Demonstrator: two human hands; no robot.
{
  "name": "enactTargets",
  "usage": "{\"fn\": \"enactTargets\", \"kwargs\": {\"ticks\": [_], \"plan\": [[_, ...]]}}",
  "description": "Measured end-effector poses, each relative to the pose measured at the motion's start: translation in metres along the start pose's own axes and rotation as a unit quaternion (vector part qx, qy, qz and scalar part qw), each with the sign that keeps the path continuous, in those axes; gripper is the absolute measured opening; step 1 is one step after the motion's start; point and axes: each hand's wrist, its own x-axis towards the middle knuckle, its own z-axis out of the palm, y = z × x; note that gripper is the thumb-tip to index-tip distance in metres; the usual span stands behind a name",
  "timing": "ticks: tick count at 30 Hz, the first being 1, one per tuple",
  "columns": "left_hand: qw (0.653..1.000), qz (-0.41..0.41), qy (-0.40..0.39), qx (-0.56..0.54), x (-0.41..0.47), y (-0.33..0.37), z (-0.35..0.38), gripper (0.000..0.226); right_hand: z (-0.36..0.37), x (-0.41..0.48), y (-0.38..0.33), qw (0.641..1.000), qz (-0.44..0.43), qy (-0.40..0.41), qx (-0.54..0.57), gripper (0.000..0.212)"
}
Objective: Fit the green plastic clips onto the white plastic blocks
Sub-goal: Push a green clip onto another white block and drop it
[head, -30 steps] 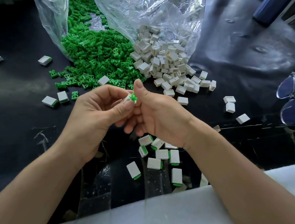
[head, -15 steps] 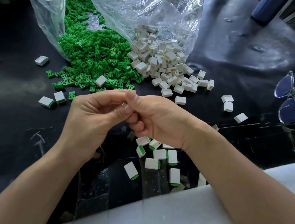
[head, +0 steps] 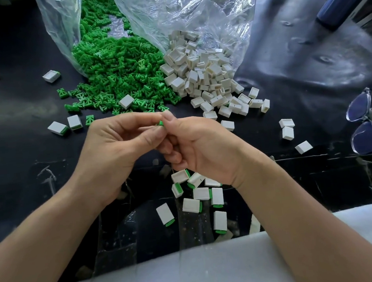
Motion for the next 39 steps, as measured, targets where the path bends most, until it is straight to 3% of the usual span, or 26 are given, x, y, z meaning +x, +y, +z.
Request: {"fn": "enactTargets", "kwargs": {"ticks": [12,24,29,39], "plan": [[0.997,-0.067,-0.007,-0.04,0.001,0.002,-0.003,0.022,-0.006,0.0,0.002,0.999,-0.008,-0.004,-0.045,0.03],[0.997,-0.06,-0.001,-0.043,0.0,-0.001,0.0,0.017,-0.003,0.004,0.008,0.991,-0.024,0.038,-0.129,0.037],[0.996,-0.057,0.024,-0.057,-0.001,-0.003,0.004,0.02,0.004,0.004,0.009,0.986,-0.039,0.068,-0.147,0.021],[0.994,-0.059,0.046,-0.079,-0.002,-0.004,0.008,0.017,0.003,0.006,0.013,0.969,-0.049,0.106,-0.217,0.026]]}}
